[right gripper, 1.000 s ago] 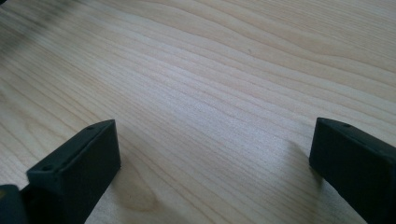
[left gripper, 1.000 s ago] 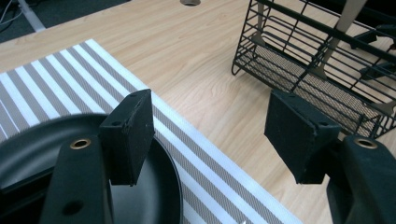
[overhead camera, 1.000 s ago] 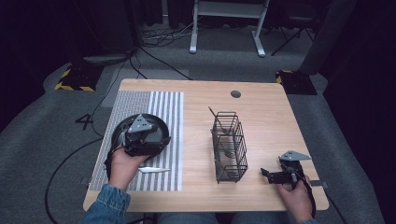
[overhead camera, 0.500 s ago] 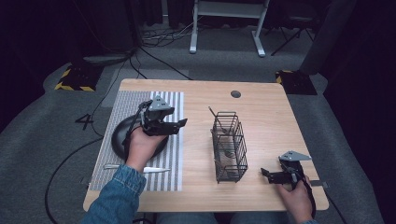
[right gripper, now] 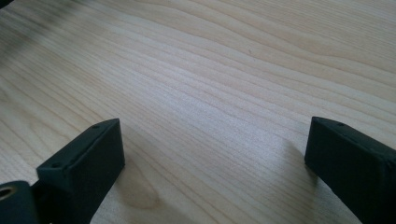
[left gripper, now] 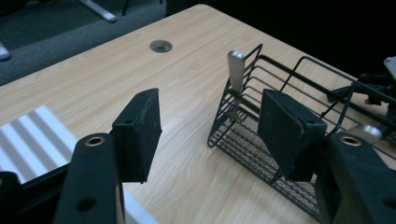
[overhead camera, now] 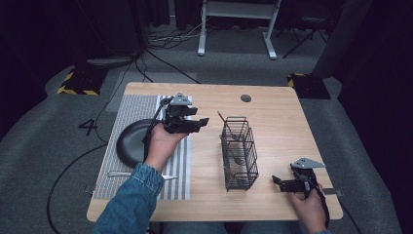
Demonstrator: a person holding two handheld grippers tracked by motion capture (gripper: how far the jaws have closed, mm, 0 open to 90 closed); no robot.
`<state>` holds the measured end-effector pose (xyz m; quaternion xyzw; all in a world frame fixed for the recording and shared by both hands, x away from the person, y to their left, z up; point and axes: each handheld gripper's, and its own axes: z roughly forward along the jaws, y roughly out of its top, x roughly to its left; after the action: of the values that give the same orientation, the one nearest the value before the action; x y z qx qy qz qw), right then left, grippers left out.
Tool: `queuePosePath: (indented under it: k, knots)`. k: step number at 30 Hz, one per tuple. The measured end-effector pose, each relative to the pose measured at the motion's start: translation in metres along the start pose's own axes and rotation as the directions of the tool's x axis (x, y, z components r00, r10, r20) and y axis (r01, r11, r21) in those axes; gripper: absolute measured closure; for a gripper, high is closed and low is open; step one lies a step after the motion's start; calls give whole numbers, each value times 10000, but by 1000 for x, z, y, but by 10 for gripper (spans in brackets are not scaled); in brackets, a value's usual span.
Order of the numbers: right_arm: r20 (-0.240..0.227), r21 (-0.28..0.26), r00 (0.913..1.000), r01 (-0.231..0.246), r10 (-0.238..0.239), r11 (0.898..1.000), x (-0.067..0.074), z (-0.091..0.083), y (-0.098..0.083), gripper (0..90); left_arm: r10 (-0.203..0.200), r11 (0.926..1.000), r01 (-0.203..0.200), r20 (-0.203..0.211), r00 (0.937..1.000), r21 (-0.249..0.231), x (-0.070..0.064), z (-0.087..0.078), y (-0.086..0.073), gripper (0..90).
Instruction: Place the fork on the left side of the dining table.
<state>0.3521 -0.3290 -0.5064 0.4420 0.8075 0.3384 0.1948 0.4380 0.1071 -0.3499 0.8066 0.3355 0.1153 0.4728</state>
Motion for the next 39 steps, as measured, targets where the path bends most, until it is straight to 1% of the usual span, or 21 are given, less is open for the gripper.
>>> queuePosePath:
  k: [1, 2, 3, 4, 5, 6, 8, 11, 12, 14, 15, 17, 19, 22, 24, 27, 28, 32, 35, 37, 39]
  knots:
    - [0, 0, 10000, 0, 0, 10000, 0, 0, 0, 49, 8, 10000, -7, 168, 9999, -50, 0, 2, 1, 397]
    - [-2, 1, 10000, -5, 5, 10000, 0, 0, 0, 50, -73, 9998, 82, 519, 9986, -170, 1, 4, 3, 390]
    - [0, -4, 10000, -15, 15, 10000, 0, 0, 0, 51, -362, 9989, 393, 1100, 9933, -258, 2, 5, 4, 378]
    - [-2, -5, 10000, -10, 10, 10000, 0, 0, 0, 52, -599, 9978, 635, 1419, 9881, -209, 4, 7, 5, 377]
    - [-1, -8, 10000, -11, 11, 10000, 0, 0, 0, 52, -780, 9968, 798, 1751, 9815, -33, 6, 9, 7, 378]
    - [-4, -3, 10000, -21, 21, 10000, 0, 0, 0, 54, -859, 9962, 865, 1885, 9783, 49, 7, 10, 8, 379]
    - [-15, -2, 10000, -25, 25, 10000, 0, 0, 0, 55, -771, 9970, 776, 1870, 9793, 44, 8, 14, 9, 382]
    - [-17, -6, 10000, -22, 22, 10000, 0, 0, 0, 56, -655, 9978, 652, 1633, 9844, 74, 9, 19, 10, 382]
    - [-21, -4, 10000, -16, 16, 10000, 0, -1, 0, 56, -549, 9985, 553, 1612, 9854, 18, 9, 23, 11, 367]
    - [-21, -6, 10000, -15, 15, 10000, 0, -1, 0, 56, -518, 9986, 527, 1545, 9866, -14, 8, 25, 11, 352]
    - [-20, -4, 10000, -21, 21, 10000, 0, -1, 0, 56, -380, 9993, 386, 1468, 9884, -12, 7, 27, 12, 332]
    - [-23, -2, 10000, -20, 20, 10000, 0, -1, 0, 58, -246, 9997, 241, 1411, 9897, 56, 6, 31, 12, 307]
    - [-29, -7, 10000, -14, 14, 10000, 1, -1, 0, 60, -57, 9999, 40, 1549, 9879, 113, 3, 39, 12, 272]
    - [-38, -17, 10000, -3, 3, 10000, 1, -1, 0, 64, -66, 10000, 55, 1477, 9890, 78, 3, 44, 12, 261]
    - [-52, -29, 10000, 28, -28, 10000, 1, -1, -1, 69, -123, 9999, 118, 1569, 9875, 42, 4, 50, 13, 261]
    - [-57, -42, 10000, 31, -32, 10000, 1, -1, -1, 73, -105, 9999, 96, 1524, 9883, 66, 3, 54, 14, 299]
    - [-66, -51, 10000, 43, -43, 10000, 1, -1, -1, 75, -29, 10000, 16, 1482, 9890, 90, 2, 55, 15, 299]
    - [-79, -66, 9999, 72, -72, 10000, 1, -1, -1, 79, 28, 9999, -46, 1485, 9889, 119, -1, 60, 16, 386]
    - [-83, -71, 9999, 67, -67, 10000, 1, -1, -1, 81, -143, 9998, 116, 1599, 9870, 177, -2, 63, 15, 472]
    - [-86, -74, 9999, 70, -71, 9999, 1, -1, -1, 82, -297, 9994, 258, 1795, 9833, 238, -1, 65, 13, 523]
    - [-86, -70, 9999, 80, -80, 9999, 1, -1, -1, 82, -332, 9991, 278, 1779, 9835, 327, -2, 67, 12, 578]
